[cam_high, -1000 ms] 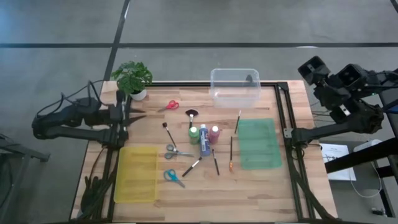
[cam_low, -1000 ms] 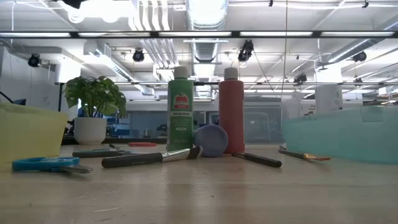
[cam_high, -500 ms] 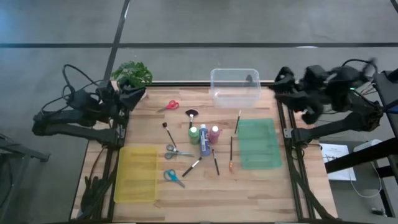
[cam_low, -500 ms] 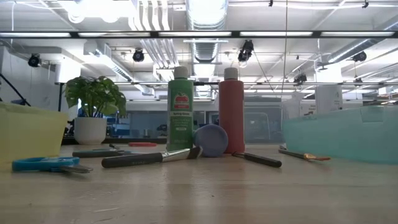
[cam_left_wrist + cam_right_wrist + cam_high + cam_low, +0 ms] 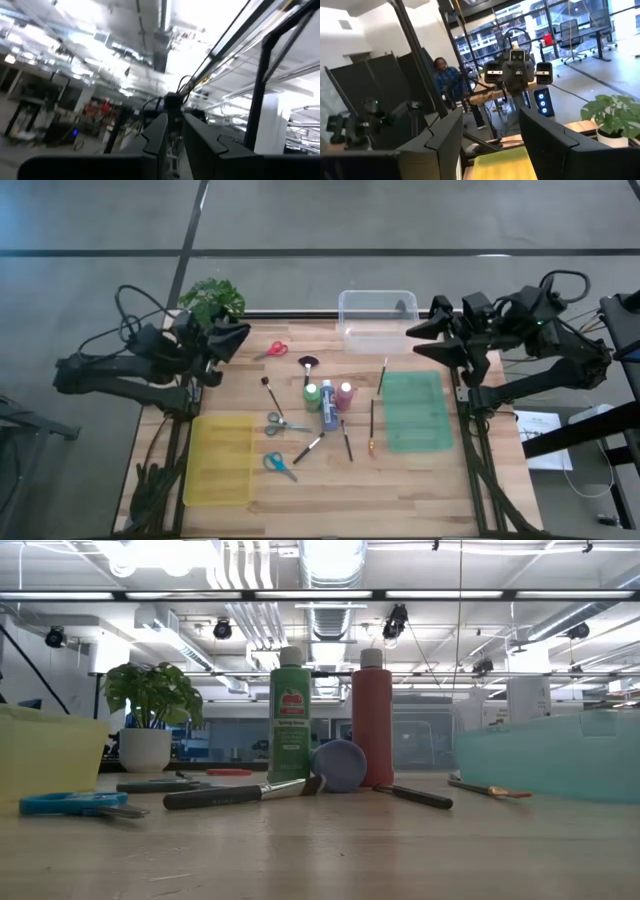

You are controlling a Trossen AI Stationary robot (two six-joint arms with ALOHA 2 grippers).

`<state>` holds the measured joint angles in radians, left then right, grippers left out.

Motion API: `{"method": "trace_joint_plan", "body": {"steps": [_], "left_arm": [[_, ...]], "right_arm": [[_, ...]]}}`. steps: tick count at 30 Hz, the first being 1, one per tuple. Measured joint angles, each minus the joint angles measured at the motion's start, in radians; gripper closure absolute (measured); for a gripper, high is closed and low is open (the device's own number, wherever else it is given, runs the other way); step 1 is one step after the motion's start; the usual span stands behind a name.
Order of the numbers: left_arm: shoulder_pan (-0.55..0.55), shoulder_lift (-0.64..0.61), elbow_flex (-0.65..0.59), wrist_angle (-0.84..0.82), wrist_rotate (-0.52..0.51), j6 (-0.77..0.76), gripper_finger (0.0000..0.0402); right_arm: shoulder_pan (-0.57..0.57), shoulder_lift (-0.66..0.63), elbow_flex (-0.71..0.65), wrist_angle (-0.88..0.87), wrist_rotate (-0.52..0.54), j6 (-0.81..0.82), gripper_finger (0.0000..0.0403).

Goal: Pick & Place Paint Supplies
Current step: Put the red paint bottle into the transparent bin

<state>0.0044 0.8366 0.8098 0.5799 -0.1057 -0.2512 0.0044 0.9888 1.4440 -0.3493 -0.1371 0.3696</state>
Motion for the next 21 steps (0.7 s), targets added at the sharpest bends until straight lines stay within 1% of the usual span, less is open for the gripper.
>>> {"method": "trace_joint_plan", "body": {"steps": [3,5,7,9,11,13,16,19,21], "left_arm": [[0.000,0.018,0.055,-0.008,0.011,0.072,0.0317],[-0.002,0.023,0.101,-0.031,0.028,0.125,0.0297],[-0.003,0.023,0.163,-0.117,0.030,0.183,0.0270],[-0.003,0.022,0.246,-0.294,0.012,0.249,0.0239],[-0.003,0.024,0.333,-0.521,-0.055,0.298,0.0210],[-0.003,0.036,0.419,-0.741,-0.138,0.304,0.0189],[-0.003,0.049,0.505,-1.017,-0.196,0.299,0.0171],[-0.004,0.054,0.518,-1.144,-0.198,0.247,0.0168],[-0.006,0.055,0.503,-1.163,-0.198,0.220,0.0167]], "right_arm": [[0.000,0.008,0.004,-0.006,-0.021,-0.020,0.0211],[0.000,0.021,0.004,-0.015,-0.037,-0.027,0.0211],[-0.001,0.040,0.004,-0.017,-0.046,-0.029,0.0211],[0.000,0.062,0.004,-0.022,-0.051,-0.034,0.0211],[-0.001,0.086,0.011,-0.024,-0.056,-0.048,0.0211],[-0.001,0.109,0.026,-0.050,-0.056,-0.067,0.0211],[-0.001,0.160,0.062,-0.141,-0.056,-0.089,0.0211],[0.000,0.224,0.120,-0.255,-0.056,-0.102,0.0211],[0.000,0.272,0.173,-0.342,-0.056,-0.121,0.0211]]}}
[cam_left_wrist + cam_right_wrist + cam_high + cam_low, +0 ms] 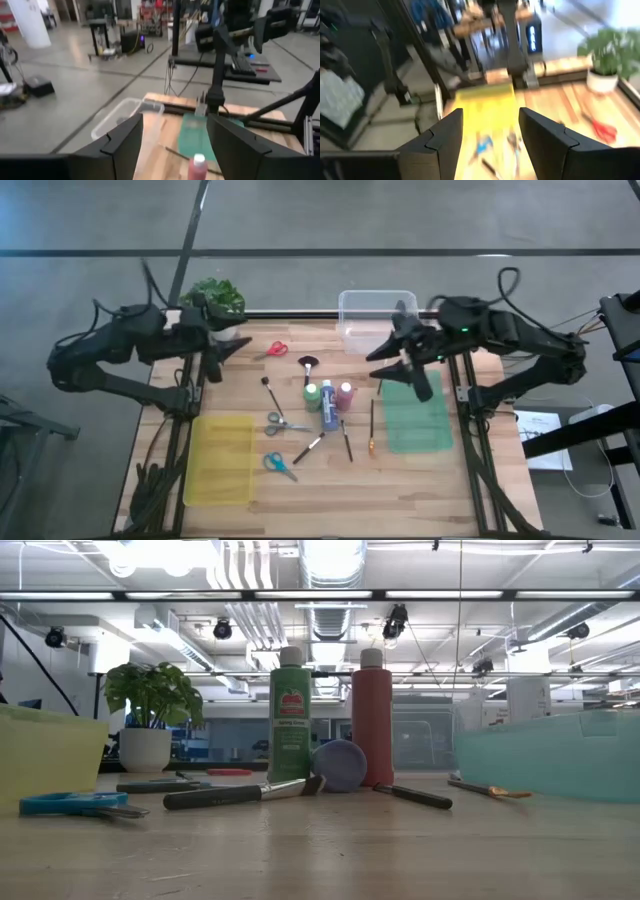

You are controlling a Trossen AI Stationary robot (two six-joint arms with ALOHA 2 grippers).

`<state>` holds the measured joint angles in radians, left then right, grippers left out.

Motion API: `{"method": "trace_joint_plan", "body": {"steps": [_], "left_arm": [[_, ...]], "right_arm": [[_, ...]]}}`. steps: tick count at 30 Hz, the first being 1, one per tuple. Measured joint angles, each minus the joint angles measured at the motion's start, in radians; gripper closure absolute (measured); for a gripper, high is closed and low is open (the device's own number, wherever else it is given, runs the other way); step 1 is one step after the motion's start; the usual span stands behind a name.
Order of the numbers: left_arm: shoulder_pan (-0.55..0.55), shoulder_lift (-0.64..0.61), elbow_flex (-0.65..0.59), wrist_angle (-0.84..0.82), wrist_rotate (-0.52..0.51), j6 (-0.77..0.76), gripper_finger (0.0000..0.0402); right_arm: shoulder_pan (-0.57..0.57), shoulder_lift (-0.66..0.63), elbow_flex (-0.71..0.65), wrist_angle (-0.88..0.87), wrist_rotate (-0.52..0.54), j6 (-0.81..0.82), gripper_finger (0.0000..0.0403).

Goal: Pick & Place Paint Supplies
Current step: Put the red paint bottle into the transparent bin

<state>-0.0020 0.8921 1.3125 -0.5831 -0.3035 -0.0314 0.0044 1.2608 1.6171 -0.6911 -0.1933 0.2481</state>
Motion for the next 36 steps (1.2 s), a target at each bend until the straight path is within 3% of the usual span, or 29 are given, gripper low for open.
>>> {"method": "trace_joint_plan", "body": {"steps": [13,26,36], "left_arm": [[-0.015,0.002,-0.082,-0.017,-0.022,-0.002,0.0167],[-0.049,0.005,-0.187,0.012,-0.022,-0.020,0.0167],[-0.056,0.005,-0.208,0.044,-0.022,-0.025,0.0167]], "right_arm": [[0.014,0.353,0.267,-0.519,0.009,-0.229,0.0211],[0.017,0.493,0.262,-0.527,0.078,-0.384,0.0211],[0.015,0.533,0.157,-0.467,0.134,-0.447,0.0211]]}}
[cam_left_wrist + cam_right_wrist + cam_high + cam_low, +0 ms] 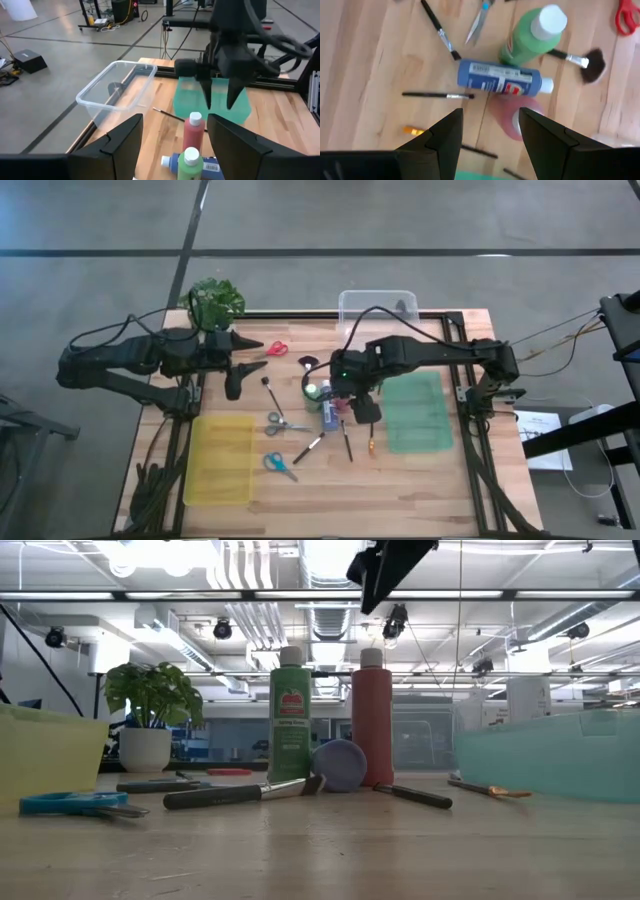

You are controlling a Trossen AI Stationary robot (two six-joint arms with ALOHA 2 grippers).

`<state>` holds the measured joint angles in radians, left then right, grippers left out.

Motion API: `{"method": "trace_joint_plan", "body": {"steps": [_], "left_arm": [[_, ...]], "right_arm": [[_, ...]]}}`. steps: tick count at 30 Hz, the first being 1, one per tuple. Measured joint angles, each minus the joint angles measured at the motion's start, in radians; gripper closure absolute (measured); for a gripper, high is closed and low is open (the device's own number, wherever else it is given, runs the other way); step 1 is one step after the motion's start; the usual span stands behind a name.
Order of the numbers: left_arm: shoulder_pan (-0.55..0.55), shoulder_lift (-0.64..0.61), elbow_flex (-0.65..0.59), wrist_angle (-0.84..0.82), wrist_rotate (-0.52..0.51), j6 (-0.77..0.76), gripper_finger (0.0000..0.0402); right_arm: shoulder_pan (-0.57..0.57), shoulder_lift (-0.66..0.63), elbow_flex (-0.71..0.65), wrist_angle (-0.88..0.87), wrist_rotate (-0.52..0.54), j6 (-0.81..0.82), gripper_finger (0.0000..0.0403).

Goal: Pick & Place Paint Supplies
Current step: Put the red paint bottle into the transparent bin

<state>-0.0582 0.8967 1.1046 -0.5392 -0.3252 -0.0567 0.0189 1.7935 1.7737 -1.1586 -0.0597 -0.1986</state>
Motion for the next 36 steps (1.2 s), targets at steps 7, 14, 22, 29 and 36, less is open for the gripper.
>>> {"method": "trace_joint_plan", "body": {"steps": [7,14,22,29,36], "left_arm": [[0.000,0.000,0.000,-0.001,0.003,0.000,0.0167],[0.000,0.000,0.000,-0.003,0.003,0.000,0.0167],[-0.001,0.000,0.000,-0.003,0.003,-0.001,0.0167],[-0.001,0.000,0.000,-0.003,0.003,-0.001,0.0167],[-0.001,0.000,0.000,-0.003,0.003,-0.004,0.0167]], "right_arm": [[-0.010,-0.005,-0.058,0.051,0.061,-0.006,0.0211],[-0.042,-0.016,-0.092,0.099,0.063,-0.008,0.0211],[-0.072,-0.012,-0.153,0.103,0.063,-0.022,0.0211],[-0.074,-0.013,-0.183,0.132,0.063,-0.023,0.0211],[-0.079,-0.013,-0.183,0.146,0.063,-0.023,0.0211]]}}
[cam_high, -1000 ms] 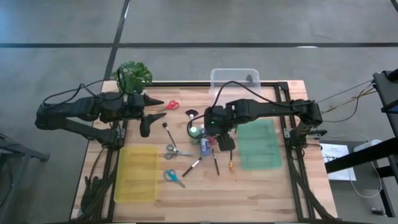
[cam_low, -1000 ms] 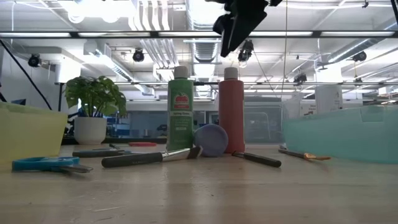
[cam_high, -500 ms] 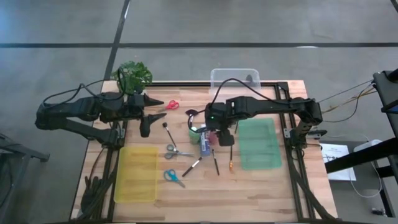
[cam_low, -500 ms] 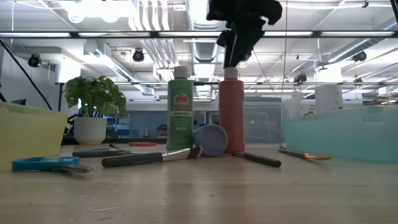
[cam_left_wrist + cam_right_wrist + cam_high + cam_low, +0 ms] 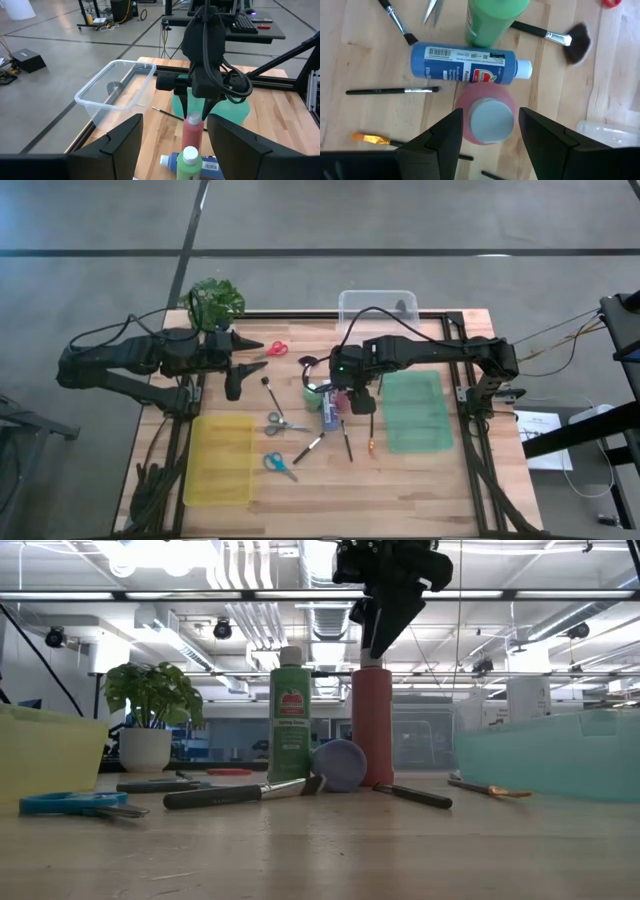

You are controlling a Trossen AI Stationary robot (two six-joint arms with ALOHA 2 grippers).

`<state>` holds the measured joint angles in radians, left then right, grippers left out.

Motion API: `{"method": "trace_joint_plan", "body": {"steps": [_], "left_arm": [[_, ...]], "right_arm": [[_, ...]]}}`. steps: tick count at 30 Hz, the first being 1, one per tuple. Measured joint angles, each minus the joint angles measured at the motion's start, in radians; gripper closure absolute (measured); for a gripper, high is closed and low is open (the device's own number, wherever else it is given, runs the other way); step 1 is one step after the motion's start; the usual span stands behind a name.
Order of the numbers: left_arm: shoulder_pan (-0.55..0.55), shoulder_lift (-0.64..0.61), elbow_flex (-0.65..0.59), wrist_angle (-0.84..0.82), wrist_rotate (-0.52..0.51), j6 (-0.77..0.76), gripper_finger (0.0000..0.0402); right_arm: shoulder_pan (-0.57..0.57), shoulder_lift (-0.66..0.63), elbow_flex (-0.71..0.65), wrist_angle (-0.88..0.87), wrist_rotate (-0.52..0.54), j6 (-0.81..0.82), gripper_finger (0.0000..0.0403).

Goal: Pick & Place Paint Supplies
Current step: Put the red paint bottle into the transparent bin

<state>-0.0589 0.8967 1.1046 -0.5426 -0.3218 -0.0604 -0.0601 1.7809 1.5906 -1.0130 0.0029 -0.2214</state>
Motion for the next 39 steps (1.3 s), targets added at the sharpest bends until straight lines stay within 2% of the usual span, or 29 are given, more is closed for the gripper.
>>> {"method": "trace_joint_plan", "body": {"steps": [17,20,26,33,39], "left_arm": [[0.000,0.000,0.000,0.000,0.001,-0.003,0.0167],[0.000,0.000,0.000,-0.001,0.003,-0.003,0.0167],[0.000,0.000,0.000,-0.001,0.009,-0.003,0.0167],[0.000,0.000,0.000,-0.002,0.011,-0.003,0.0167],[0.000,0.000,0.000,-0.017,0.011,-0.013,0.0167]], "right_arm": [[0.000,0.008,-0.014,0.004,-0.001,-0.023,0.0212],[0.001,0.008,-0.023,0.008,0.000,-0.028,0.0225],[0.001,0.008,-0.031,0.034,-0.007,-0.037,0.0287],[0.001,0.008,-0.019,0.029,0.002,-0.030,0.0289],[-0.002,-0.013,0.054,-0.085,0.044,0.015,0.0289]]}}
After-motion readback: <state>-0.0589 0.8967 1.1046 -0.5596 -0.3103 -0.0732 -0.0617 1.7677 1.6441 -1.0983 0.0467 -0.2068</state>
